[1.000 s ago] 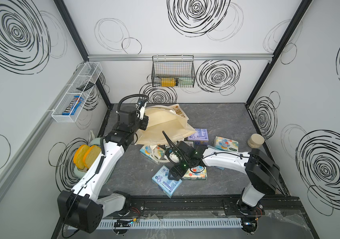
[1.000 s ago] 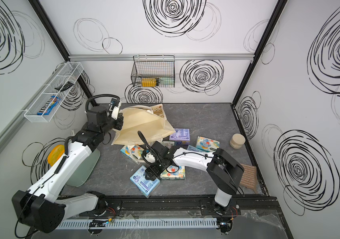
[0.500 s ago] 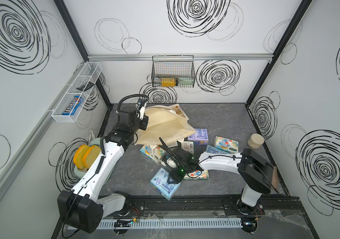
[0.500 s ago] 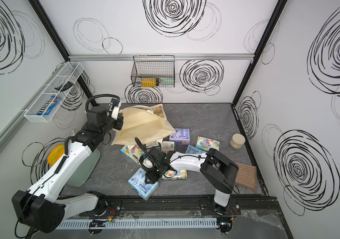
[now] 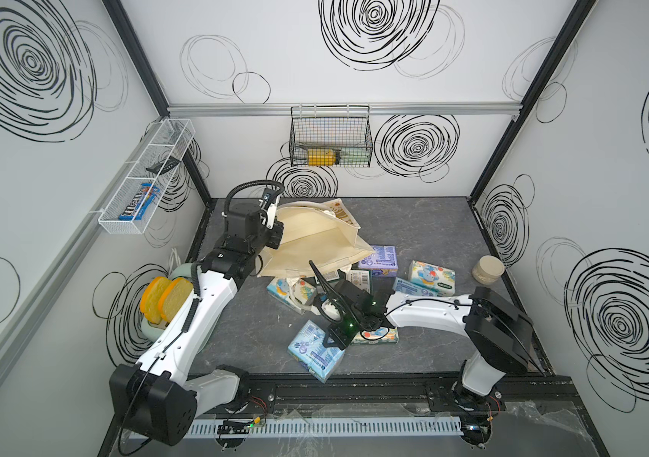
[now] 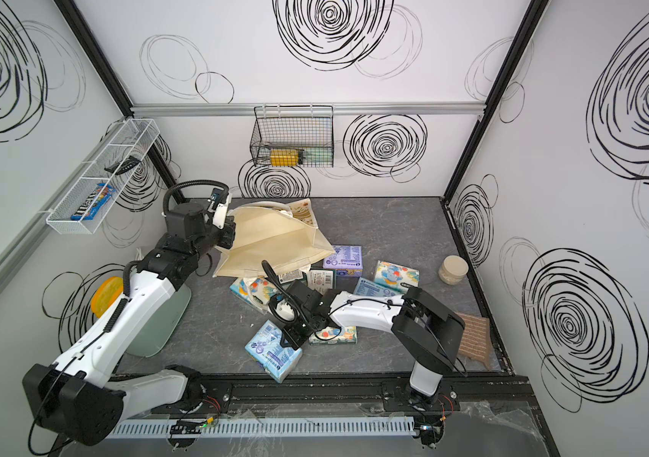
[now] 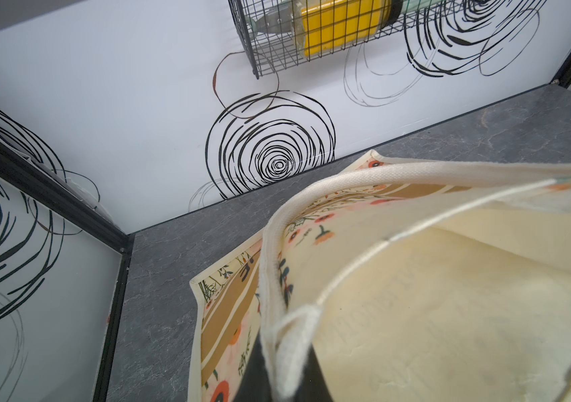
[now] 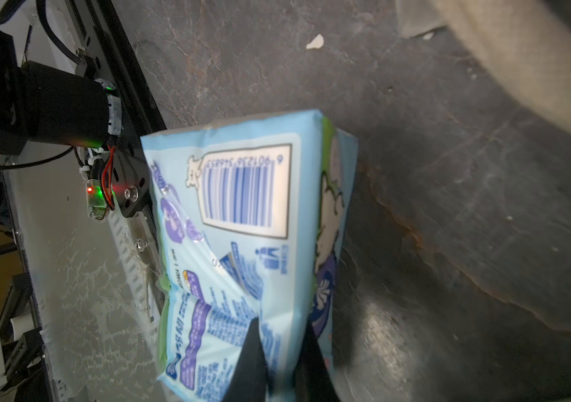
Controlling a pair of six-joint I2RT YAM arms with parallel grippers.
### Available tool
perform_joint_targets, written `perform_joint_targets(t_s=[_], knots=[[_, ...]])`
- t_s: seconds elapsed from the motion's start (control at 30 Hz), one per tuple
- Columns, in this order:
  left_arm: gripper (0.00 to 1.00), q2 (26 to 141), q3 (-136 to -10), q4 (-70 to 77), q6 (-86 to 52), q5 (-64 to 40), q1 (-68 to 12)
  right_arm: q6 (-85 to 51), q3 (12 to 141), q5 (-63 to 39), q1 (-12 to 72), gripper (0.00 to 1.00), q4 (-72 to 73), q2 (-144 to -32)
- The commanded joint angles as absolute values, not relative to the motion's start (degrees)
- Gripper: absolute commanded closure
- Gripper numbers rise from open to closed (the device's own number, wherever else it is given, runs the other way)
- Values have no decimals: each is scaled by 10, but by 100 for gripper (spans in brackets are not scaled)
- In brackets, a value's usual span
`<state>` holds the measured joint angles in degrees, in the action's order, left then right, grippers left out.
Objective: Put tissues into the canvas bag
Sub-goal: Pick up the pack of facial tissues from the center of the board, then place the pack of facial tissues in the canvas bag.
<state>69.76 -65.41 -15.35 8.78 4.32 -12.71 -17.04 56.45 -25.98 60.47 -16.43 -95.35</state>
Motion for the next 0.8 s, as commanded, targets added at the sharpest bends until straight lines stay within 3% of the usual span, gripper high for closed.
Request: perform_joint_targets(t_s=[0.0, 0.3, 0.5, 0.53, 0.57, 0.6, 0.7, 0.77], knots=[[100, 696, -657, -128, 84, 42, -127, -173, 602, -249, 600, 100, -214, -891], [100, 697, -658, -128, 83, 40, -126, -129, 721, -192, 500, 100, -248, -795], [100, 697, -660, -129, 82, 36, -124, -109, 849, -161, 438, 100, -252, -867], [100, 696, -660, -129, 80, 35, -123, -113, 870, -156, 432, 85, -244, -888], [100, 696, -660, -129, 80, 35, -123, -116, 887, -158, 428, 58, -232, -905], [100, 697, -660, -129, 80, 35, -123, -118, 908, -164, 423, 40, -227, -925], [100, 697, -659, -129, 81, 36, -124, -118, 989, -174, 419, 23, -276, -964], [100, 697, -659, -128, 81, 35, -123, -114, 995, -161, 419, 21, -295, -954]])
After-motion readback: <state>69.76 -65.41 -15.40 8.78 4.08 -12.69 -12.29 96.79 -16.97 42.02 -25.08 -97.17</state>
